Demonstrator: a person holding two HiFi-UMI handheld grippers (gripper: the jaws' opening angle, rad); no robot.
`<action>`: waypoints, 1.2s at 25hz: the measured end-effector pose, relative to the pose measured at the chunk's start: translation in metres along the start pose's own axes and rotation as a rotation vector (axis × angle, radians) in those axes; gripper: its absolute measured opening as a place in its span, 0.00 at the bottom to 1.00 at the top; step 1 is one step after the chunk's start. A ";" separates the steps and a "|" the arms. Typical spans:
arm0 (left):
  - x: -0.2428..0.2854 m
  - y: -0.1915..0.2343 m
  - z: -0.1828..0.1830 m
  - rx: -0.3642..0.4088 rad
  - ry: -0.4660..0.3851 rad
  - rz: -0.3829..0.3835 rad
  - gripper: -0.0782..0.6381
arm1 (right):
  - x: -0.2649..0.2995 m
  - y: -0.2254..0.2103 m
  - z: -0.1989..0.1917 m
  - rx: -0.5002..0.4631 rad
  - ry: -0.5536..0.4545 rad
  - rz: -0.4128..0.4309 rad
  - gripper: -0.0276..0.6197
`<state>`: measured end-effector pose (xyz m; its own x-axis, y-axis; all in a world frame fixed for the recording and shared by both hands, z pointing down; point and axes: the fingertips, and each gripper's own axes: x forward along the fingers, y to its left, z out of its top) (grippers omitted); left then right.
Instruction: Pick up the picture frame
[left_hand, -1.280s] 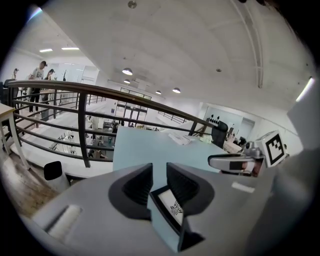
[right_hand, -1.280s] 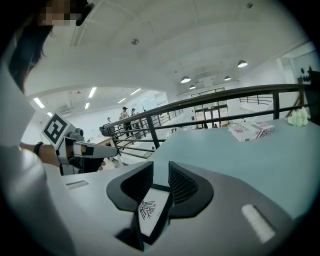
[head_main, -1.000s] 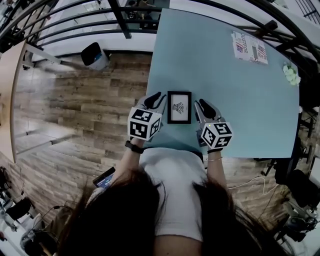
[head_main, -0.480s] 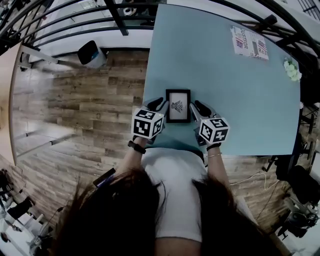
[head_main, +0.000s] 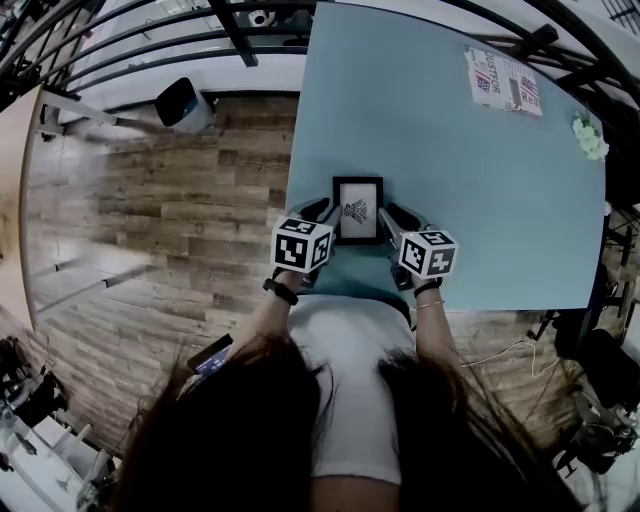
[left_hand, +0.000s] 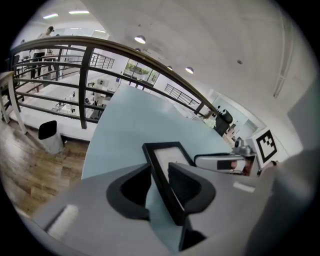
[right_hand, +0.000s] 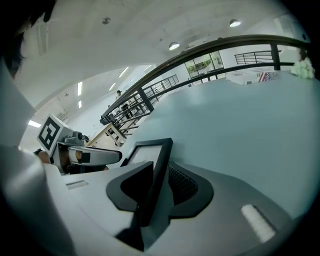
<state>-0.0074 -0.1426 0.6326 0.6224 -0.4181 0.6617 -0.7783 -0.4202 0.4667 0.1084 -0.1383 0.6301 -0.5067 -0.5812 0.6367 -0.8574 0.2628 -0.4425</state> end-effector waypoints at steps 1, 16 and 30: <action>0.001 0.000 -0.001 -0.005 0.003 -0.001 0.27 | 0.001 0.000 0.000 0.010 -0.001 0.003 0.15; 0.015 0.001 -0.012 -0.050 0.066 0.009 0.30 | 0.010 0.000 -0.003 0.173 0.125 0.135 0.21; 0.015 0.011 -0.010 -0.138 0.088 0.006 0.31 | 0.005 0.001 -0.001 0.307 0.145 0.228 0.22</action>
<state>-0.0077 -0.1458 0.6532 0.6131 -0.3453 0.7106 -0.7895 -0.3012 0.5348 0.1044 -0.1402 0.6335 -0.7073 -0.4139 0.5731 -0.6658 0.1177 -0.7368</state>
